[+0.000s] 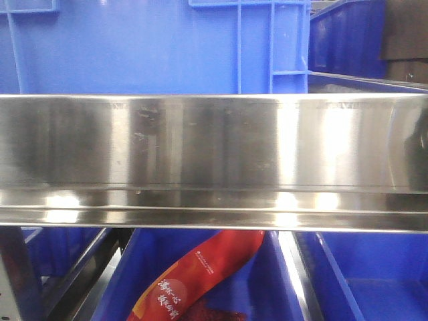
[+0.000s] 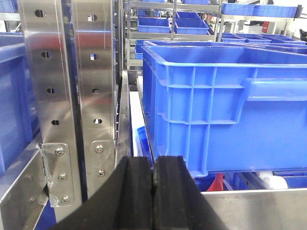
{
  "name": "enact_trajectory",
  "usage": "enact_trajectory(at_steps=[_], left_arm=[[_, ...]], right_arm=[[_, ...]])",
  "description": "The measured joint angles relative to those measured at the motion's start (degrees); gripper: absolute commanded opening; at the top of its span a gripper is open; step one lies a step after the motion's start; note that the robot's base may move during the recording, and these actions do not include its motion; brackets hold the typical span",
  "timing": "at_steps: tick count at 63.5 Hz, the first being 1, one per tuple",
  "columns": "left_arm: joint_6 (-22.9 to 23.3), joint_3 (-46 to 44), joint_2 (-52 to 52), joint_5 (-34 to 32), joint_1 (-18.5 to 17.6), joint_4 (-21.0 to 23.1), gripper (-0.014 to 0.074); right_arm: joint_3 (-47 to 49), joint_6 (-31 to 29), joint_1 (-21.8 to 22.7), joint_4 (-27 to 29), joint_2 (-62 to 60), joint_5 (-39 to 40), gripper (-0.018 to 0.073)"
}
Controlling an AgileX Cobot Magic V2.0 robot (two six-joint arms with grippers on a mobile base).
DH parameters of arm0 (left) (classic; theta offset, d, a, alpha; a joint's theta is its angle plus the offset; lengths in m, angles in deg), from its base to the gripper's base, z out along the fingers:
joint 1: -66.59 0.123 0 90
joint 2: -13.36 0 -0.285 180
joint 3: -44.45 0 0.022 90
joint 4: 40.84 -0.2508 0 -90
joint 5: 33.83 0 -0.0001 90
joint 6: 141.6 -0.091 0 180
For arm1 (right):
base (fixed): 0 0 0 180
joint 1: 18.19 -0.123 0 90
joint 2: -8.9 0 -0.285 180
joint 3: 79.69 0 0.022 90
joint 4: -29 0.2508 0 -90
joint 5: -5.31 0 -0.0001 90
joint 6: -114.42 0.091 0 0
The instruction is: Grab PVC pipe and place in blue bin
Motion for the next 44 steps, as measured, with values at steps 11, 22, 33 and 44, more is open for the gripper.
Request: enact_trajectory(at_steps=[11,22,33,44], left_arm=[[0.0,0.0,0.0,0.0,0.0,0.0,-0.0111],[0.0,3.3,0.0,-3.3,0.0,0.0,-0.0111],[0.0,8.0,0.0,-5.7,0.0,0.0,-0.0111],[0.0,12.0,-0.1,-9.1,0.0,0.0,-0.0111]], right_arm=[[0.0,0.0,0.0,0.0,0.0,0.0,-0.0154],[0.0,0.0,0.0,0.0,0.0,0.0,-0.0154],[0.0,0.0,0.0,0.0,0.0,0.0,-0.0154],[0.0,0.0,0.0,0.0,0.0,0.0,-0.0154]])
